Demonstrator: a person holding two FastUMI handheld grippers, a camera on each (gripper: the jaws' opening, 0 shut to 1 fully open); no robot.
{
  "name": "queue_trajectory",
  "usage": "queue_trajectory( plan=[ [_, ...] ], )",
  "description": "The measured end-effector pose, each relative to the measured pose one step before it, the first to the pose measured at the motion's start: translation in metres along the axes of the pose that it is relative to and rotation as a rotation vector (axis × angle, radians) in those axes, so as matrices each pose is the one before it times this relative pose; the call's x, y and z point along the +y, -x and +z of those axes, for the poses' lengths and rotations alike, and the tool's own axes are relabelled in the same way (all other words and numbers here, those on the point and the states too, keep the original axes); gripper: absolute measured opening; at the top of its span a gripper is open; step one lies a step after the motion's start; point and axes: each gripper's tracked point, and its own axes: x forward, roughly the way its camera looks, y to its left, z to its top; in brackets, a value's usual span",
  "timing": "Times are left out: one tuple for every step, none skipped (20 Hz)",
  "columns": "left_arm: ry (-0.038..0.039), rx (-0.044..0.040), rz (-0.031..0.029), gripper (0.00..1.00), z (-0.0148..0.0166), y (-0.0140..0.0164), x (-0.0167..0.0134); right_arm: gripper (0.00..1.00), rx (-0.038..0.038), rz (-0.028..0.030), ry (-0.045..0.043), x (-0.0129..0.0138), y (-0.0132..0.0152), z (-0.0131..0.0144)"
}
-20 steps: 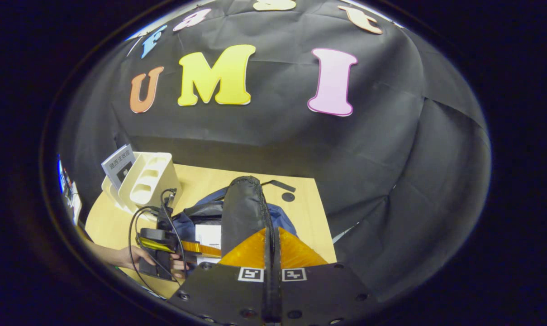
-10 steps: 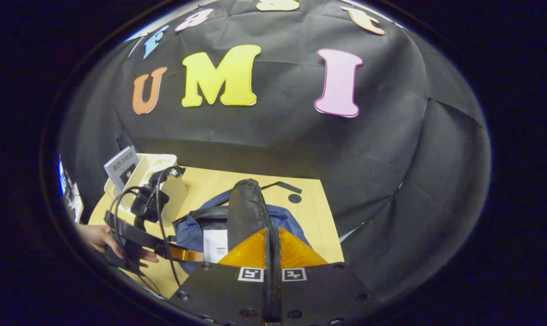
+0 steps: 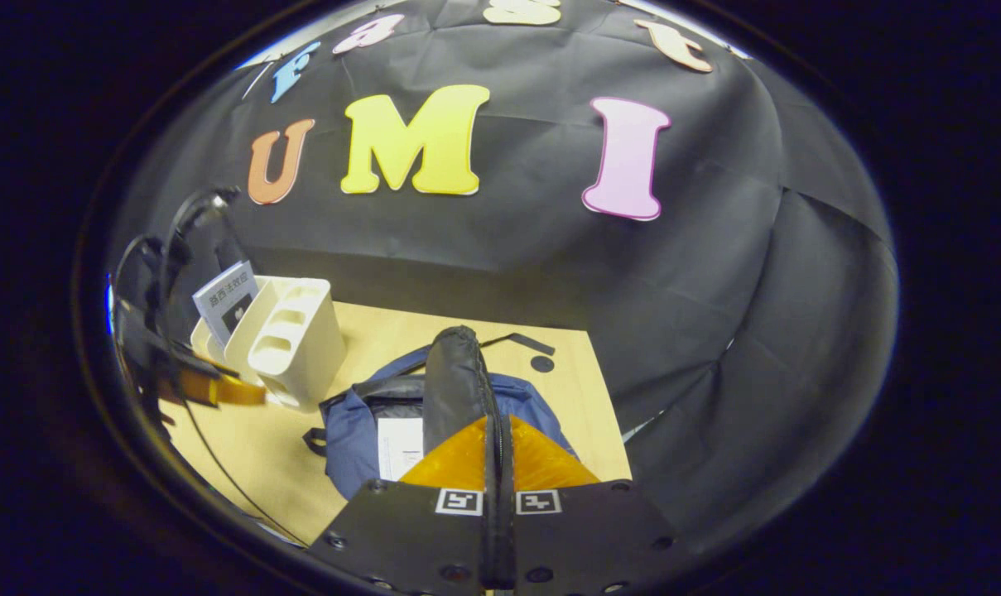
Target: Open the schoolbag, grab two books from the bookshelf and put them into the schoolbag.
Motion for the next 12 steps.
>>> queue_trajectory(
  plan=[
    [0.00898,-0.03183,0.0128,0.89,0.0093,0.01079,0.01364,0.0,0.00733,-0.00339,-0.00587,0.00043,-0.00191,-0.00239],
    [0.01353,-0.02999,0.01381,0.89,0.01078,0.01259,0.01425,0.0,0.00374,-0.00216,-0.00546,0.00033,-0.001,-0.00125],
    [0.01289,-0.03307,0.01535,0.89,0.01194,0.01142,0.01633,0.0,0.0025,-0.00273,-0.00331,0.00033,-0.00087,-0.00058],
    [0.01325,-0.03184,0.01996,0.89,0.01298,0.00989,0.01852,0.02,-0.0001,-0.00216,-0.00341,0.00155,0.00007,0.00184],
    [0.01227,-0.03149,0.01848,0.89,0.0145,0.00841,0.01749,0.0,0.00031,-0.00141,-0.00329,0.00222,-0.00084,0.0005],
    [0.00723,-0.03067,0.02027,0.89,0.01689,0.00691,0.01766,0.0,0.00003,-0.00256,-0.00276,0.00217,-0.00081,0.00095],
    [0.00896,-0.02623,0.01854,0.89,0.0153,0.00845,0.01859,0.0,0.00185,-0.00251,-0.00067,0.00196,-0.00029,-0.00032],
    [0.01178,-0.01846,0.01381,0.89,0.01355,0.00477,0.01873,0.02,0.00339,-0.00138,0.00035,0.00241,-0.00013,0.00048],
    [0.01321,-0.01238,0.01221,0.89,0.01071,0.00442,0.01627,0.02,0.00174,-0.00335,0.00138,0.00212,-0.00127,-0.00091],
    [0.01338,-0.0125,0.00541,0.9,0.01304,0.00253,0.01628,0.02,0.00189,-0.00318,0.00213,0.00186,0.00012,0.00012],
    [0.00981,-0.01113,0.00329,0.9,0.01186,-0.0017,0.01209,0.0,0.00419,-0.00561,0.00284,0.00069,-0.00113,-0.0002],
    [0.00791,-0.0004,0.0,0.9,0.00583,-0.00474,0.00979,0.0,0.00258,-0.00396,0.00033,0.00136,-0.00014,-0.00002]
  ],
)
